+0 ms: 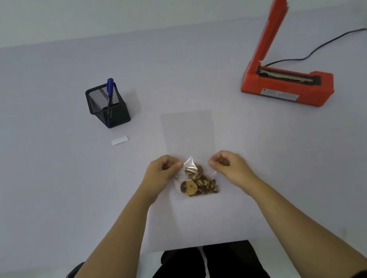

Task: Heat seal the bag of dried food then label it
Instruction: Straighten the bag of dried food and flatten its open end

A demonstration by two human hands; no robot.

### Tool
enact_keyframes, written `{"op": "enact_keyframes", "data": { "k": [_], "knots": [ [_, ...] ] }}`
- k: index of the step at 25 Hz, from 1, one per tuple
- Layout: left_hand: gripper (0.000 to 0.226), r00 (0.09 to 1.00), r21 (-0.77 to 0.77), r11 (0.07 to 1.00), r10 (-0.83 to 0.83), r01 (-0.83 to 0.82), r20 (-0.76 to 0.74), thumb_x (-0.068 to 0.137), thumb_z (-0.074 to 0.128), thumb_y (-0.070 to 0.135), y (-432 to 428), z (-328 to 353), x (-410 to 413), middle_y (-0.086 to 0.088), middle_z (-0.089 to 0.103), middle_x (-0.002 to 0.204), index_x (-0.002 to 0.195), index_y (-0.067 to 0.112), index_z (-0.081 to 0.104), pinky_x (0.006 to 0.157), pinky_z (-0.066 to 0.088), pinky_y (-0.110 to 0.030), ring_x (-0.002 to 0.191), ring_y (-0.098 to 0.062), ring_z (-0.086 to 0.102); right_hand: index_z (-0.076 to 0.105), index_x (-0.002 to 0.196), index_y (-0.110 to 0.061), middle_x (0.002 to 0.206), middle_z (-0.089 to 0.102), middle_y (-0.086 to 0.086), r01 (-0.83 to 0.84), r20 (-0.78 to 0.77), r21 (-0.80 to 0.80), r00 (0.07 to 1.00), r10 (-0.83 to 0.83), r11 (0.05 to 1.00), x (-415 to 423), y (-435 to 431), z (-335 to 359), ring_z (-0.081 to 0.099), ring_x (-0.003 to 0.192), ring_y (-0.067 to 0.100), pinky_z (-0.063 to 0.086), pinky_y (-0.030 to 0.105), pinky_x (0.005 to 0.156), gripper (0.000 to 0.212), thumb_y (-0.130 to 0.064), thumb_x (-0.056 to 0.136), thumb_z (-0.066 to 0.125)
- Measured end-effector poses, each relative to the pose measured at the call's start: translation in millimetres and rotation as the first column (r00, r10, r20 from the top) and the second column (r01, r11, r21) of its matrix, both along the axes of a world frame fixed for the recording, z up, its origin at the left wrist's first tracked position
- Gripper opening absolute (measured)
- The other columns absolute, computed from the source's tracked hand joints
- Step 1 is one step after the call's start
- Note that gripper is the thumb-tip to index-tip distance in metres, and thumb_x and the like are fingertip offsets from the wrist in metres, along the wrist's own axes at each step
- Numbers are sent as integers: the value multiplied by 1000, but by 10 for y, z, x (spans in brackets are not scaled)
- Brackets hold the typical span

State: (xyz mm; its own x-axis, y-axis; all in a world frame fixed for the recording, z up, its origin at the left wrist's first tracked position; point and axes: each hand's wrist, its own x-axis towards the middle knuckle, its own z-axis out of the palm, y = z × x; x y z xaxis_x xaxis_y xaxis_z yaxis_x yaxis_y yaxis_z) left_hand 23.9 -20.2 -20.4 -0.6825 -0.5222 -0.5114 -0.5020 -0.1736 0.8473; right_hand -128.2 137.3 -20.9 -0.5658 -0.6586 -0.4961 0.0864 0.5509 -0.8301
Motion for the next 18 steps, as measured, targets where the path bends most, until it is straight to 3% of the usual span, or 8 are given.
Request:
{"op": "enact_keyframes", "data": {
  "k": [5, 8, 11, 14, 18],
  "knots": [
    [8, 996, 51, 997, 61, -58, -67, 91, 57, 14, 95, 46, -71, -11, 62, 81, 84, 12, 57, 75, 50, -30, 76, -21, 57, 55, 82, -16, 100, 70, -1, 134, 243, -101, 964, -106, 986, 76, -38, 6, 66, 97, 17, 51, 28, 81, 10, -17, 92, 55],
    [12, 991, 55, 995, 93, -88, -96, 86, 65, 17, 133, 65, -99, -5, 65, 74, 95, 12, 59, 70, 51, -24, 70, -16, 60, 58, 87, -20, 93, 70, 1, 139, 180, -139, 977, -113, 981, 77, -65, 31, 67, 94, 17, 53, 29, 82, 11, -26, 83, 67],
    [18, 996, -20, 998, 64, -65, -70, 82, 71, 21, 142, 68, -121, -2, 69, 76, 98, 16, 68, 72, 52, -23, 72, -11, 64, 63, 100, -24, 89, 69, -1, 58, 93, -125, 995, -46, 991, 71, -87, 39, 66, 90, 11, 49, 17, 75, 22, -30, 80, 71],
    [13, 999, -20, 1000, 10, -10, -35, 83, 69, 22, 115, 79, -137, -1, 71, 80, 92, 13, 72, 70, 49, -20, 68, -4, 62, 70, 84, -24, 88, 71, 1, 30, 74, -89, 997, -23, 996, 31, -101, 27, 66, 85, 11, 47, 21, 77, 5, -26, 81, 72],
    [15, 998, -50, 997, -58, 58, -8, 84, 68, 25, 60, 40, -119, -11, 72, 87, 91, 14, 73, 75, 52, -29, 74, -15, 61, 71, 77, -25, 83, 70, 2, 10, 65, -63, 998, -6, 998, 14, -90, 30, 63, 79, 13, 48, 22, 73, 4, -25, 79, 73]
  ]
}}
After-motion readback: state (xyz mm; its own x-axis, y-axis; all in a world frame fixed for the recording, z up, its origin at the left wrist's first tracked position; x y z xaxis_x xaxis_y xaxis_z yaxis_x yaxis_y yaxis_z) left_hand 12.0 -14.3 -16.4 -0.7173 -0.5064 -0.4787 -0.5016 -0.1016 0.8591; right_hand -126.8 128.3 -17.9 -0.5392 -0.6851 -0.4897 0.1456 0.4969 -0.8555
